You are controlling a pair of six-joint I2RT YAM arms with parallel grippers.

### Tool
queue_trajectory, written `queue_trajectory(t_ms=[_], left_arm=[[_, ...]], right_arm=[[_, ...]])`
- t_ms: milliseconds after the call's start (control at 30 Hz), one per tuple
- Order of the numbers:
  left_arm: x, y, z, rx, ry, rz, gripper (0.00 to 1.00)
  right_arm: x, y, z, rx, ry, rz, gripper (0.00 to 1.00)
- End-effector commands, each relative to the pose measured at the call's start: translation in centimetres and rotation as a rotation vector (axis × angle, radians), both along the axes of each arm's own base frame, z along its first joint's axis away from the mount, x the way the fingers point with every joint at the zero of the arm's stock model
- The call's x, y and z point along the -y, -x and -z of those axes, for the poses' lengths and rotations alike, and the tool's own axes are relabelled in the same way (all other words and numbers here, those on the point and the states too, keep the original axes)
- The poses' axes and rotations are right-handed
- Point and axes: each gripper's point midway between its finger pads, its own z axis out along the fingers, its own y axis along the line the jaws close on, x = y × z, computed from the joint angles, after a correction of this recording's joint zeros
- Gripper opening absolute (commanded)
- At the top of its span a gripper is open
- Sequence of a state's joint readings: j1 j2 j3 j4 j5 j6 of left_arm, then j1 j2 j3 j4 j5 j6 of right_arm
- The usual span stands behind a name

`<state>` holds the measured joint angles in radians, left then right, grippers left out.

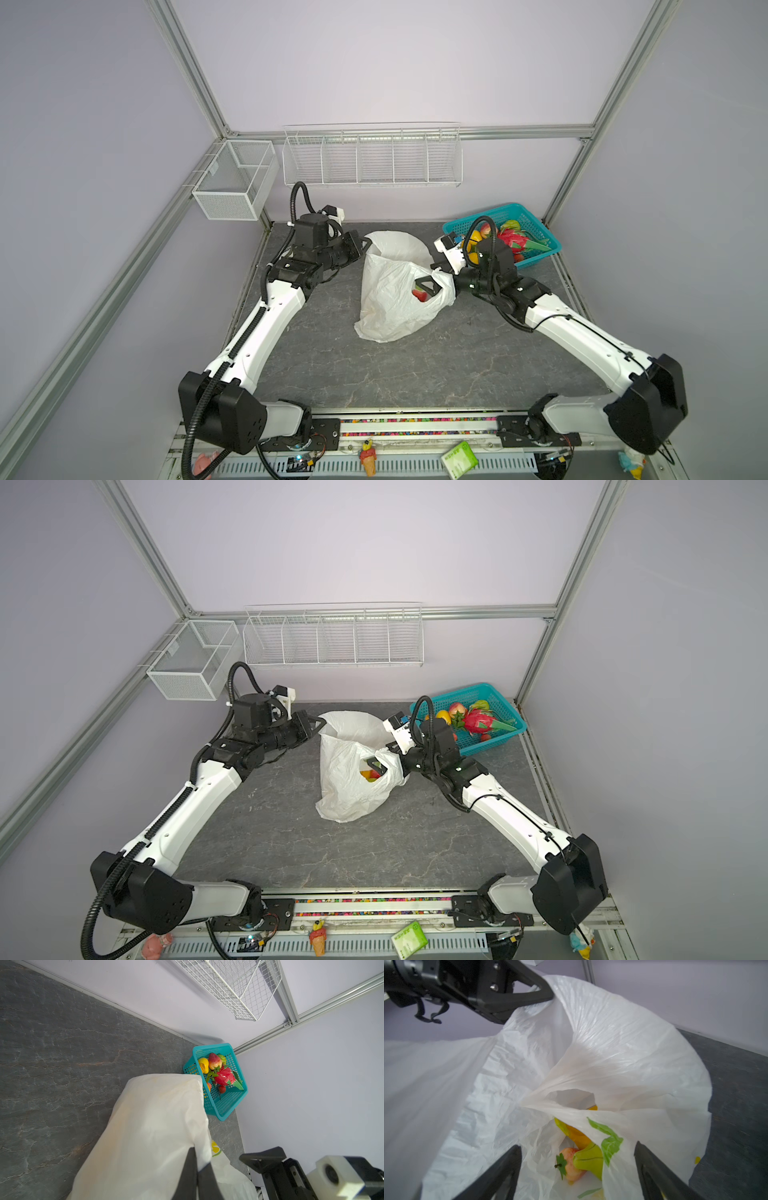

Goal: Place the fake fruits into the plastic bag and tie a complex knot
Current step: 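Lift the right gripper out of the bag and move it to the basket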

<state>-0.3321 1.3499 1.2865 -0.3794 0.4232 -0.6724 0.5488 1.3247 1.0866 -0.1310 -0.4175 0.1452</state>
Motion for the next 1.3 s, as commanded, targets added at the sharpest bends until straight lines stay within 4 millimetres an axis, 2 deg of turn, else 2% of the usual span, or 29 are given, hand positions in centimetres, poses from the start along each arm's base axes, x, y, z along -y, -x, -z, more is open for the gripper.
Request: queue_trajectory(t_ms=[0, 100, 200, 267, 367, 400, 467, 533, 600, 700, 767, 867, 1100, 1167, 1267], left_arm=[[-0.6, 0.0, -0.7, 0.024, -0.004, -0.019, 0.00], [-0.6, 0.0, -0.6, 0.023, -0.006, -0.018, 0.00], [-0.6, 0.0, -0.7, 0.028, -0.008, -0.016, 0.00], [-0.6, 0.0, -0.7, 0.028, -0.008, -0.014, 0.00], [-0.6, 0.0, -0.7, 0.026, -0.008, -0.011, 0.00], [-0.6, -0.1, -0.7, 0.025, -0.008, -0.011, 0.00], [-0.7, 0.0, -0.8, 0.030, -0.007, -0.014, 0.00], [-0.7, 0.0, -0.8, 0.032, -0.007, -0.014, 0.00], [-0.7, 0.0, -0.9, 0.034, -0.005, -0.011, 0.00], [-0.7, 0.0, -0.8, 0.031, -0.005, -0.009, 0.00], [-0.7, 0.0, -0.8, 0.033, -0.007, -0.011, 0.00], [-0.7, 0.0, -0.8, 0.033, -0.009, -0.011, 0.00], [-0.8, 0.0, -0.8, 0.034, -0.011, -0.014, 0.00], [-0.8, 0.0, -0.8, 0.035, -0.010, -0.014, 0.00], [-0.8, 0.0, -0.9, 0.036, -0.010, -0.015, 0.00]], right_arm=[[1.3, -0.8, -1.3, -0.016, -0.050, 0.070, 0.89], [1.7, -1.3, -1.4, -0.014, -0.038, 0.113, 0.89], [3.7, -2.6, -0.6, -0.008, 0.052, 0.243, 0.89], [2.1, -1.0, -1.4, 0.012, 0.004, 0.107, 0.89], [-0.1, 1.0, -3.9, 0.023, -0.144, -0.060, 0.89], [-0.4, 1.4, -4.6, 0.037, -0.180, -0.092, 0.89], [0.2, 0.6, -5.3, 0.061, -0.182, -0.029, 0.89], [2.1, -1.7, -5.0, 0.078, -0.113, 0.152, 0.89], [5.3, -4.3, -3.5, 0.082, 0.046, 0.372, 0.89], [8.0, -6.0, -2.3, 0.122, 0.205, 0.499, 0.90], [10.5, -7.2, -1.7, 0.183, 0.333, 0.602, 0.91], [12.6, -8.6, -0.4, 0.218, 0.474, 0.631, 0.92], [18.8, -11.7, 1.7, 0.083, 0.491, 0.742, 0.93], [20.7, -12.9, 3.3, -0.001, 0.534, 0.769, 0.93], [22.4, -14.4, 6.3, -0.137, 0.571, 0.733, 0.93]])
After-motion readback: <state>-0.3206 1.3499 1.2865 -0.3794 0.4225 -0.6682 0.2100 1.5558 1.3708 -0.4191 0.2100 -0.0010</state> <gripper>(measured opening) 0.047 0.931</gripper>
